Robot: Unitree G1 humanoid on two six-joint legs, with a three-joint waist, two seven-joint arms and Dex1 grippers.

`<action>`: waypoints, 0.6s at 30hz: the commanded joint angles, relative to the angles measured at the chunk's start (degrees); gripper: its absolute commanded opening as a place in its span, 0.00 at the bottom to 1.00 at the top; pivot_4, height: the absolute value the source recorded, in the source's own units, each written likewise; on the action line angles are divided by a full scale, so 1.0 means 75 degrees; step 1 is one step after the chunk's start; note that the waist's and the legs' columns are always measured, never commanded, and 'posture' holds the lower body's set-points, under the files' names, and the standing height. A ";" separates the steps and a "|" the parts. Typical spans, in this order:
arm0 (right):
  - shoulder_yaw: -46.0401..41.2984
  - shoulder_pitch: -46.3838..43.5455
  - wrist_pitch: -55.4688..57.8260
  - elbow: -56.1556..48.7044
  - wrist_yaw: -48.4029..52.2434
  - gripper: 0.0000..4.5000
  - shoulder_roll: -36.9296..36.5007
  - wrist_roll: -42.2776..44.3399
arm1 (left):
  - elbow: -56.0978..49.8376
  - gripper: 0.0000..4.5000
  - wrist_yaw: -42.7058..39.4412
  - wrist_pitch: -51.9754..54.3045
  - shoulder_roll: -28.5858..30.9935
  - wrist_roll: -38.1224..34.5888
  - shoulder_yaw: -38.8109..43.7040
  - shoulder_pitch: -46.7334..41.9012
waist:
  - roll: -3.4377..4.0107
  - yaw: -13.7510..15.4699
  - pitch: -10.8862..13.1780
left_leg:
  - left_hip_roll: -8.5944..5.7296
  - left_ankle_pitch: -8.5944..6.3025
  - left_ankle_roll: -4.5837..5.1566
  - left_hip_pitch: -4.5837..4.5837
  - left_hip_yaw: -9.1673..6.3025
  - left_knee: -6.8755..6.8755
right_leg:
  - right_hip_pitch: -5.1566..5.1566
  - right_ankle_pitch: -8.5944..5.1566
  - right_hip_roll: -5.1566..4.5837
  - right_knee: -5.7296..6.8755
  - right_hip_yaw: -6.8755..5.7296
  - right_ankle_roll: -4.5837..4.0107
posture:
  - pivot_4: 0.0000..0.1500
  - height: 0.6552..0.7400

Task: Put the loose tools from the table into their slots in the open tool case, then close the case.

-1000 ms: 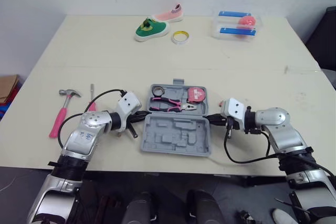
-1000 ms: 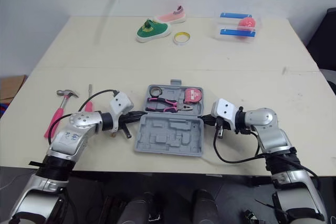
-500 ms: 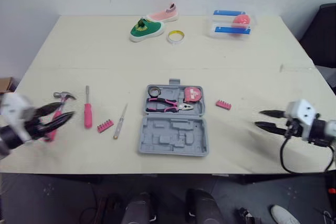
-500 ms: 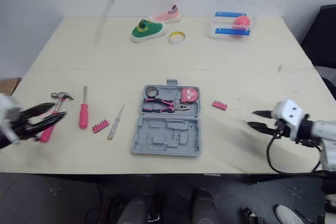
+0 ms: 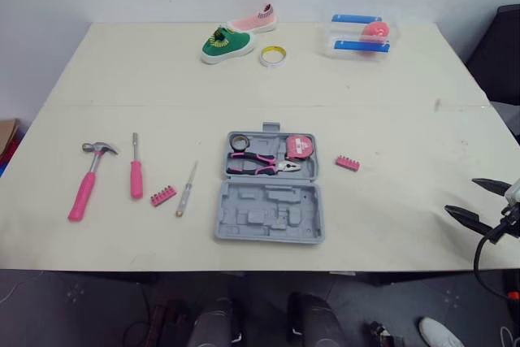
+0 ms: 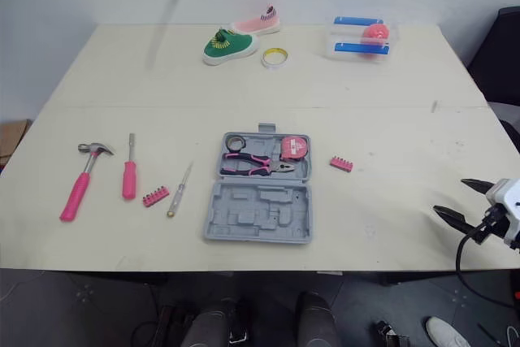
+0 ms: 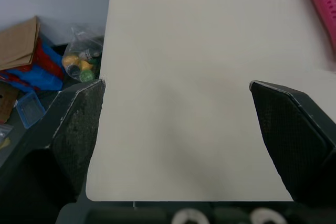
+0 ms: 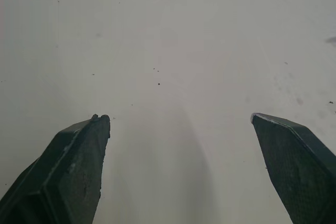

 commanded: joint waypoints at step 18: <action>0.0840 -0.0361 0.1676 -0.4403 0.1518 1.00 0.2265 0.2108 | -0.8870 0.99 0.3499 0.5923 -0.2164 -0.2460 -0.3079 -0.0907 | 0.0000 0.0042 0.0000 | 0.0003 0.0020 -0.0030 0.0005 0.0010 0.0028 | 0.0033 0.0013 0.0010 0.0017 0.0004 0.0021 | 1.00 1.00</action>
